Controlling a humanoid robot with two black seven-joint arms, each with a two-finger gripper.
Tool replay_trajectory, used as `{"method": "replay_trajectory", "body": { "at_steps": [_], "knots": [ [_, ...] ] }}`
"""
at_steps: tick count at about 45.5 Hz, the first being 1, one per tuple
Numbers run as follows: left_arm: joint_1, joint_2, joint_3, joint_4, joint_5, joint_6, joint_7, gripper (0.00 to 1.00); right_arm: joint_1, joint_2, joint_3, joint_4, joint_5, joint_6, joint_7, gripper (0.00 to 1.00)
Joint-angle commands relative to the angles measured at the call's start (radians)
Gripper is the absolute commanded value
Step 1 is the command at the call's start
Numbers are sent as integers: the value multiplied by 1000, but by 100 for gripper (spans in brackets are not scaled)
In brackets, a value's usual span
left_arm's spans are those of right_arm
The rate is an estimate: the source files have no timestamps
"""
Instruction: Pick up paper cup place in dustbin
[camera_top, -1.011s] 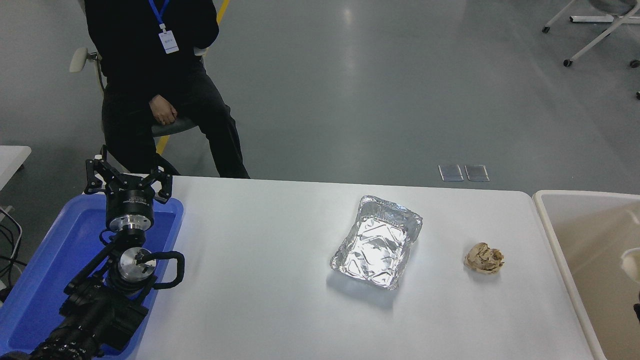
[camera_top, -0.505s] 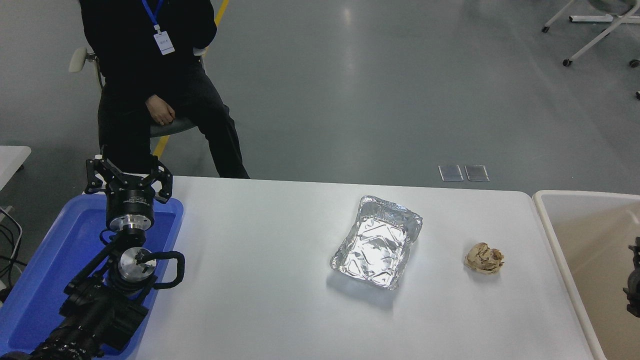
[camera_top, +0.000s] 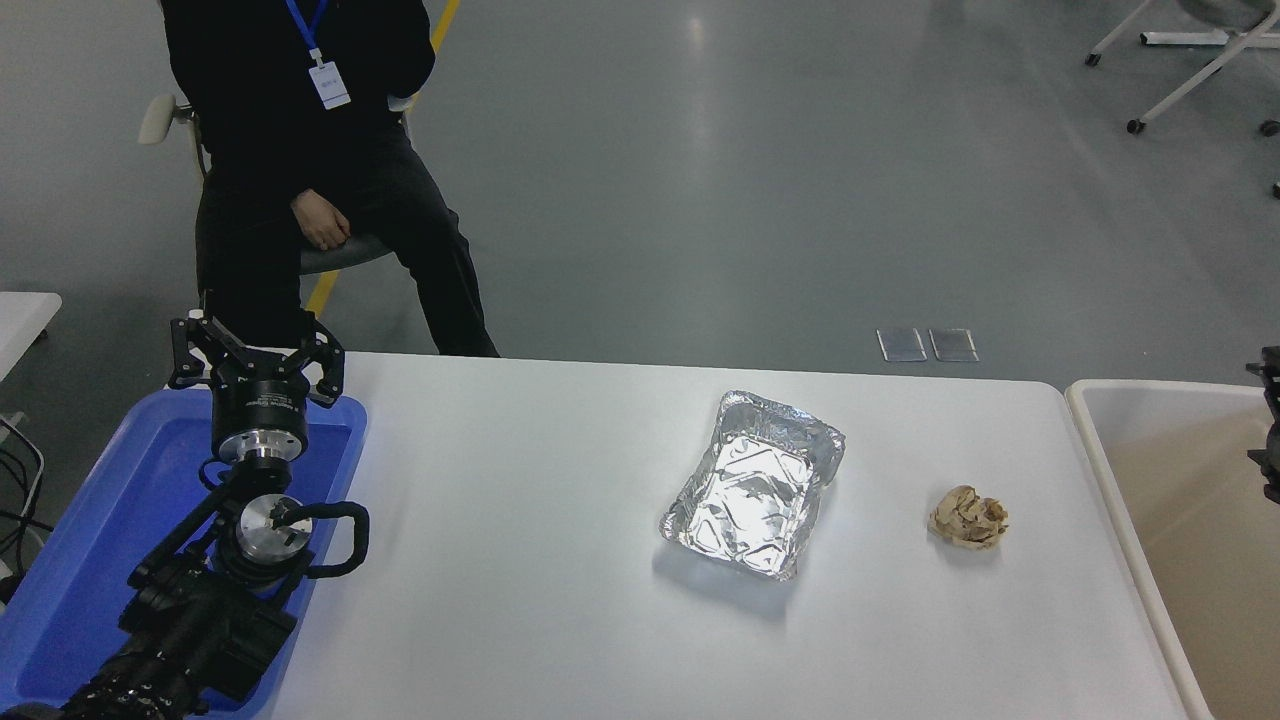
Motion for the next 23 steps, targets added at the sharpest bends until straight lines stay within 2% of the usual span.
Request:
{"method": "replay_trajectory", "body": {
  "at_steps": [1, 5, 13, 23],
  "knots": [
    [0, 0, 0, 0, 2, 0, 0, 99, 186, -134, -56, 338, -203, -16, 0, 100],
    [0, 0, 0, 0, 0, 0, 0, 99, 236, -181, -62, 465, -264, -17, 1, 100],
    [0, 0, 0, 0, 2, 0, 0, 99, 394, -308, -206, 807, -286, -20, 7, 100],
    [0, 0, 0, 0, 2, 0, 0, 99, 646, -309, -499, 995, -342, -66, 11, 100]
  ]
}}
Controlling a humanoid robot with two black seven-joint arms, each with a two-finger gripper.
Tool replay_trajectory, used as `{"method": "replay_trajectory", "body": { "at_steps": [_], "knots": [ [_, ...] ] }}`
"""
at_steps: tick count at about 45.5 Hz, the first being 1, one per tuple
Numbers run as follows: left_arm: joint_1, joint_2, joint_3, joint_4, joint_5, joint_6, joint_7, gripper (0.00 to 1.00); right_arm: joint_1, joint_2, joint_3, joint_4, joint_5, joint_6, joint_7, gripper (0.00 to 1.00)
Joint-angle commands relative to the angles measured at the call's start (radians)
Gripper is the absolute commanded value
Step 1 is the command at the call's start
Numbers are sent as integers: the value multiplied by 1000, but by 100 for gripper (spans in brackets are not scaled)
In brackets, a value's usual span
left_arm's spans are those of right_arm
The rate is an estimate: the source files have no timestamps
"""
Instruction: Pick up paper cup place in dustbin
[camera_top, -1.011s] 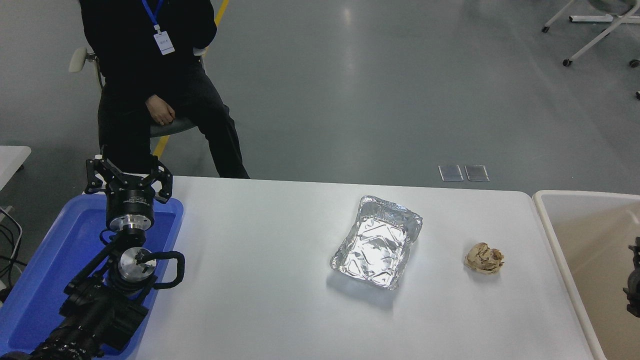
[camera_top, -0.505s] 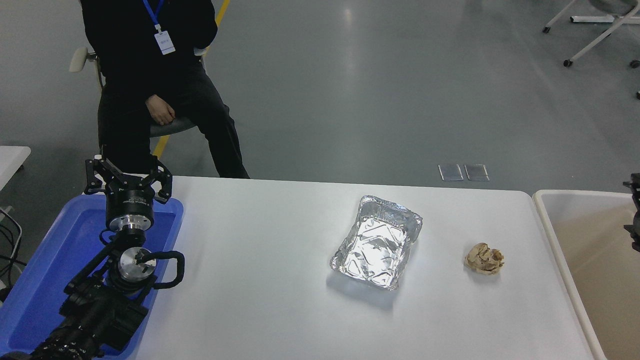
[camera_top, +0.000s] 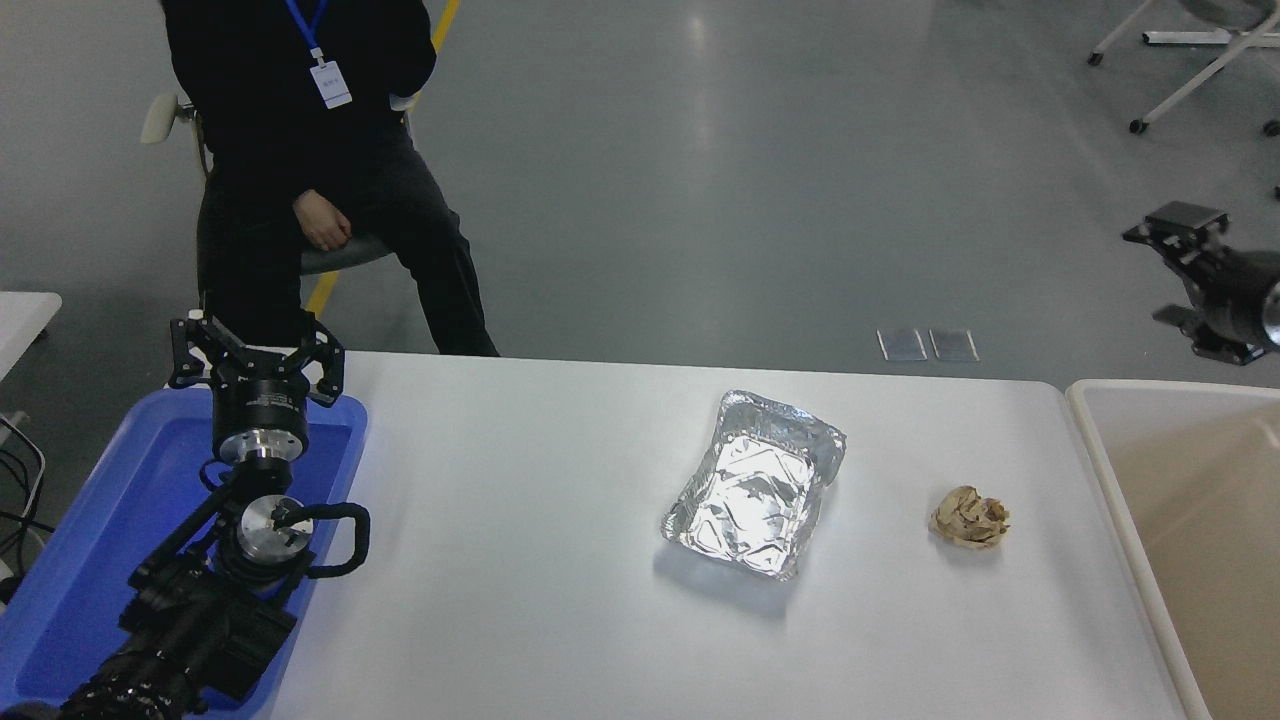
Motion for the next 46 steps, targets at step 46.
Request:
{"method": "replay_trajectory", "body": {
  "at_steps": [46],
  "knots": [
    [0, 0, 0, 0, -1, 0, 0, 99, 964, 655, -877, 630, -41, 79, 104, 100]
  ]
}}
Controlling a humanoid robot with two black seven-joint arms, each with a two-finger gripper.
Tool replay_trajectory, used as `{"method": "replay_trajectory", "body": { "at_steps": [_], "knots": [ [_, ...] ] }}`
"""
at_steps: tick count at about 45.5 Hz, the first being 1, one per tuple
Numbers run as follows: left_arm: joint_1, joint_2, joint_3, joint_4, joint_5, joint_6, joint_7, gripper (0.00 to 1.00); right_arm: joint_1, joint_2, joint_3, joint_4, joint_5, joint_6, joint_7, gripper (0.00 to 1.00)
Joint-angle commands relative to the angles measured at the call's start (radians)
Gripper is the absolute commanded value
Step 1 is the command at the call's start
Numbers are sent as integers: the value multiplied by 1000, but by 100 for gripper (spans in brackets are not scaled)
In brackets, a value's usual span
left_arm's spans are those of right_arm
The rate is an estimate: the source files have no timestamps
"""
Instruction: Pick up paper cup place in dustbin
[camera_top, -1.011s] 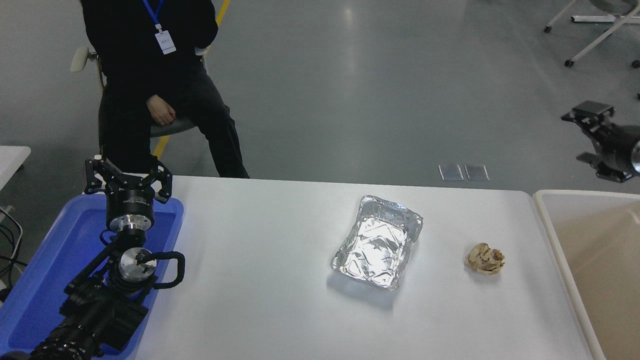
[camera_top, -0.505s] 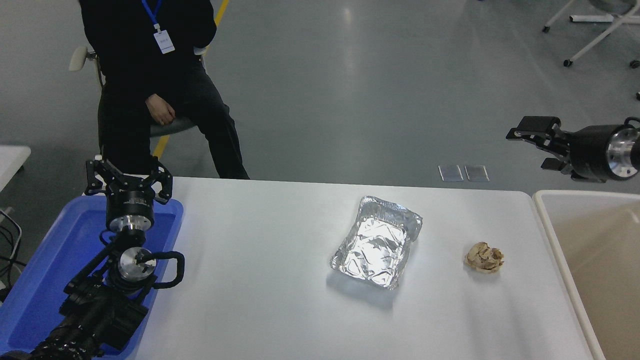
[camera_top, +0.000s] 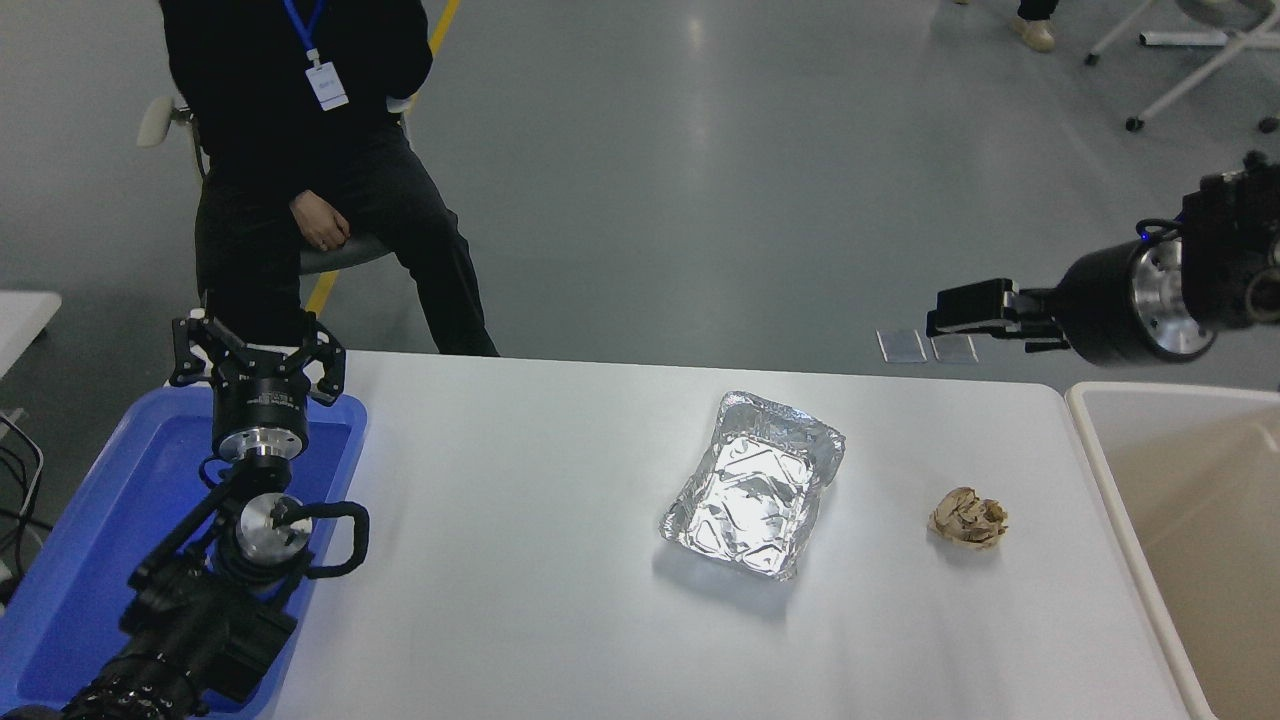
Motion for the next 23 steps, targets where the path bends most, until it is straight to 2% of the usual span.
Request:
{"method": "replay_trajectory", "body": {
  "at_steps": [1, 7, 23],
  "knots": [
    [0, 0, 0, 0, 0, 0, 0, 99, 83, 147, 3, 36, 15, 136, 8, 100],
    [0, 0, 0, 0, 0, 0, 0, 99, 97, 147, 14, 36, 43, 282, 3, 100],
    [0, 0, 0, 0, 0, 0, 0, 99, 167, 149, -29, 36, 256, 422, -2, 100]
  ]
}}
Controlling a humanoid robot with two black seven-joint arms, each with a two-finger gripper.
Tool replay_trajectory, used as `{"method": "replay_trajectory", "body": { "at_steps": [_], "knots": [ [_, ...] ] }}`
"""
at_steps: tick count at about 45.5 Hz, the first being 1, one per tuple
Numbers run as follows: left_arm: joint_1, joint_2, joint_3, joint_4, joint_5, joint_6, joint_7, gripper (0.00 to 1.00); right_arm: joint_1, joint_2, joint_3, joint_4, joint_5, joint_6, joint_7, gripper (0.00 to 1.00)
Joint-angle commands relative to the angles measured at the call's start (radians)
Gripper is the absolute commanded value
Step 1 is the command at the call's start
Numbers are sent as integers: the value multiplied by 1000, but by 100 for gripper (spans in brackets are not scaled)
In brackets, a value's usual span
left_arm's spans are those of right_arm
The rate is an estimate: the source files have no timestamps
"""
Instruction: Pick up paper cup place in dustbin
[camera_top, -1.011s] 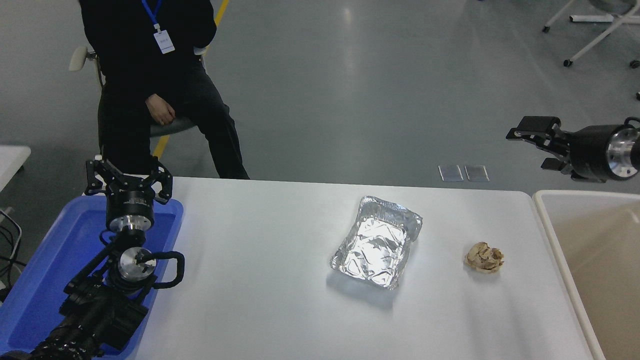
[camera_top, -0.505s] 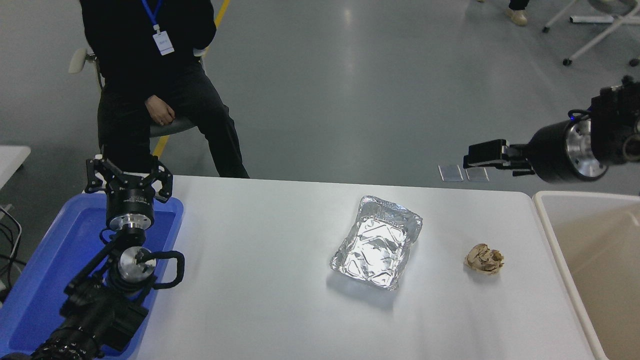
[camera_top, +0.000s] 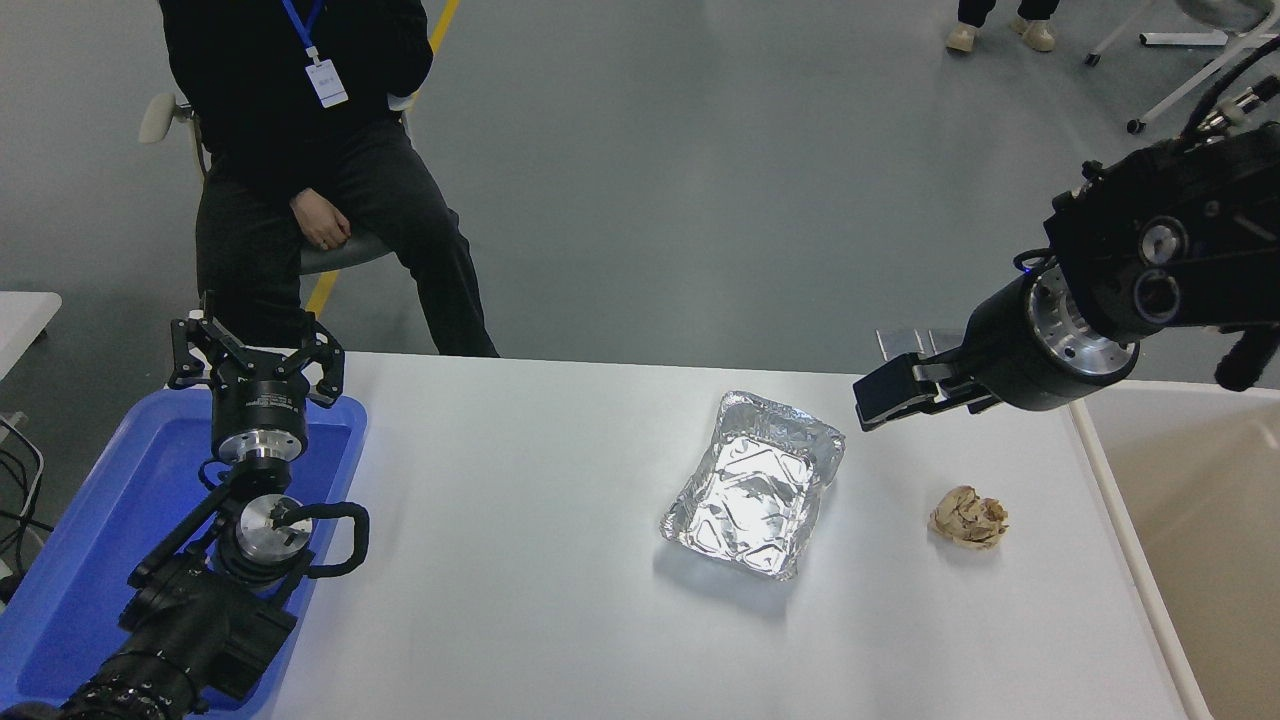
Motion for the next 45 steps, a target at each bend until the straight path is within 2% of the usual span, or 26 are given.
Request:
{"method": "replay_trajectory", "body": {
  "at_steps": [1, 13, 45],
  "knots": [
    [0, 0, 0, 0, 0, 0, 0, 99, 53, 16, -7, 3, 142, 105, -2, 100],
    [0, 0, 0, 0, 0, 0, 0, 99, 124, 34, 1, 3, 242, 156, 11, 100],
    [0, 0, 0, 0, 0, 0, 0, 99, 124, 71, -2, 3, 242, 167, 11, 100]
  ]
}}
